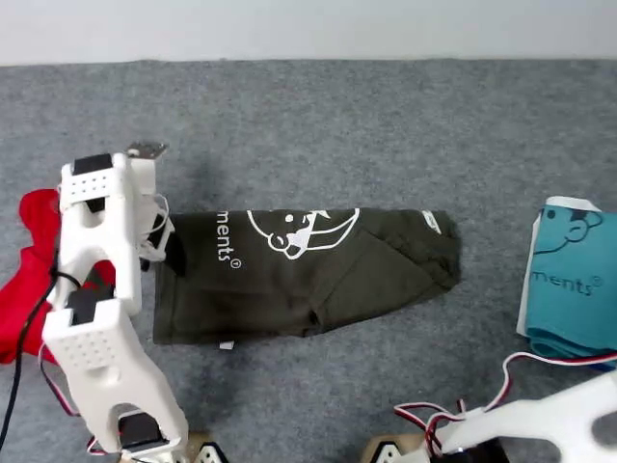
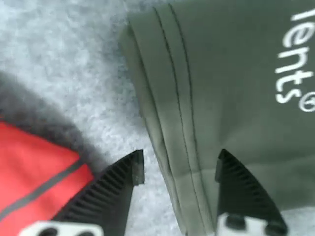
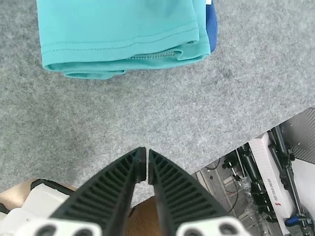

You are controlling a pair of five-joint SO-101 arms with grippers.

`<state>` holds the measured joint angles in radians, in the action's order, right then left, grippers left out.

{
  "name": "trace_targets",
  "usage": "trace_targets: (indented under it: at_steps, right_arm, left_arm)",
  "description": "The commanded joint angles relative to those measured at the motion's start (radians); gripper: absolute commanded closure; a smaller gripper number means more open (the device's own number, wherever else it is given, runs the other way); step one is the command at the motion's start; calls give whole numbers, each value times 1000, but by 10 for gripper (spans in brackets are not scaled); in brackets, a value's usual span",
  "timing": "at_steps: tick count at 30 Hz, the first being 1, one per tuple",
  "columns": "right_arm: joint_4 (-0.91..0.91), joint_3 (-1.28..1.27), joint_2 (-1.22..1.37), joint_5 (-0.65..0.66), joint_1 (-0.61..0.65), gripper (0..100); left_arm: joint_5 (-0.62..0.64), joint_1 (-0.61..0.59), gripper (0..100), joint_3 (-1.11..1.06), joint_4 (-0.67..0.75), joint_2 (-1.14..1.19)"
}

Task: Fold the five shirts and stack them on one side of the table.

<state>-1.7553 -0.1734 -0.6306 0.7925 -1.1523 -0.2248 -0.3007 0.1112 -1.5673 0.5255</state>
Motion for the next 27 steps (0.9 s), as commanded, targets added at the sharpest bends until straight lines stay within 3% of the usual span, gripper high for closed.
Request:
trace_targets:
  at_steps: [1,7,13,18,27]
  right_arm:
    - [-31,43,-25,8,-4,988]
    - [-21,44,-25,8,-2,987]
    - [-10,44,-25,9,-7,987]
    - [-10,44,-25,9,-8,988]
    - [-10,44,-25,9,-8,989]
  left_arm:
    - [-12,20,760,2,14,26]
    - [-3,66,765,13,15,80]
    - [17,78,840,16,40,109]
    - [9,98,988,18,60,107]
    - [-29,91,987,125,-52,14]
